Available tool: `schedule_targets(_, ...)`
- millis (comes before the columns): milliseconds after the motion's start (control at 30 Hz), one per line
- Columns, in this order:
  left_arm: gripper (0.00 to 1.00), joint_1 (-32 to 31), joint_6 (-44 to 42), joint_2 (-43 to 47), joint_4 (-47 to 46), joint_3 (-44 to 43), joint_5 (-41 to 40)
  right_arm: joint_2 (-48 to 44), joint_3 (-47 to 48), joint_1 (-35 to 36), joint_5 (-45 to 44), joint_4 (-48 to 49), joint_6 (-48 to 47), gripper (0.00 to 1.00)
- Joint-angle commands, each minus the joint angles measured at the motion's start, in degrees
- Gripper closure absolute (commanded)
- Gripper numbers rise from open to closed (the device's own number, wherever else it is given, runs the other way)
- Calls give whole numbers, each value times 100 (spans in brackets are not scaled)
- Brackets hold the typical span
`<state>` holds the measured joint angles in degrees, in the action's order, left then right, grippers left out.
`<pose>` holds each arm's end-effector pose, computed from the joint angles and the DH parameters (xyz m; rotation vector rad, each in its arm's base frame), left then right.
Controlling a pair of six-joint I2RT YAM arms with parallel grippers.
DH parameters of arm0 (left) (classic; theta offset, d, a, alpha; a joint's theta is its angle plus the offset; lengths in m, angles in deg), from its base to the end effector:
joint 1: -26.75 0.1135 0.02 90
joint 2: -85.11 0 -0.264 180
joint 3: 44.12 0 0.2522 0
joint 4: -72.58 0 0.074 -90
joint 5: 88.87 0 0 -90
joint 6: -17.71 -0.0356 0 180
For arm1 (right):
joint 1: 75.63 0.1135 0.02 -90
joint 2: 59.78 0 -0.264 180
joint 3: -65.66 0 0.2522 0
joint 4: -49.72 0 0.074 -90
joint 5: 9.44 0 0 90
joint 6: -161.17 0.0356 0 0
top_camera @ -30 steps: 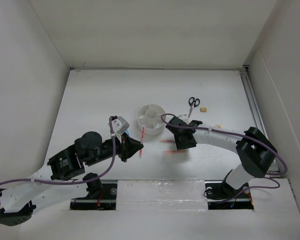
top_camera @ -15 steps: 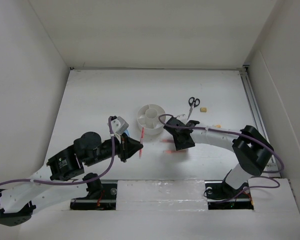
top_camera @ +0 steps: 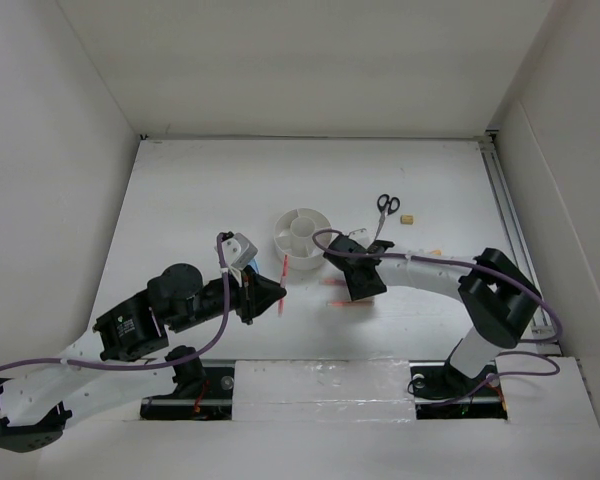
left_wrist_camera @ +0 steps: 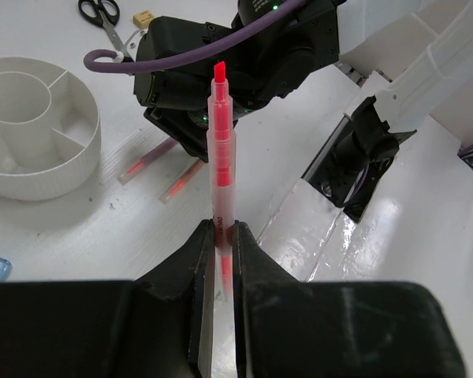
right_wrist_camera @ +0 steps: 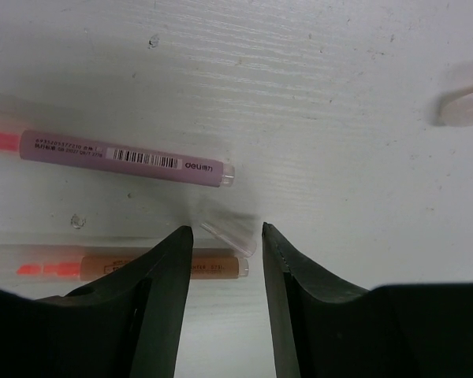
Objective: Sort the stationery into containers
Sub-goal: Close the pen cap on the pen.
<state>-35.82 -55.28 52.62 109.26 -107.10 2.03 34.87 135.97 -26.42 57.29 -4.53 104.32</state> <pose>0.0564 -0.1100 0.3715 0.7057 1.6478 -1.0403 0.2016 0.2121 0.1681 -0.3241 2.6976 -0.2423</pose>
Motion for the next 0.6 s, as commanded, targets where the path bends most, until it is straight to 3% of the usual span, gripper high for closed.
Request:
schedule_targets(0,100,-19,-58,50,-226,-54,59,45,216,54,-82,15,-71,54)
schedule_targets(400,100,-19,-58,50,-226,-54,59,212,216,54,24,129,-238,54)
schedule_targets(567,100,-19,-58,50,-226,-54,59,264,216,1,77,182,-238,59)
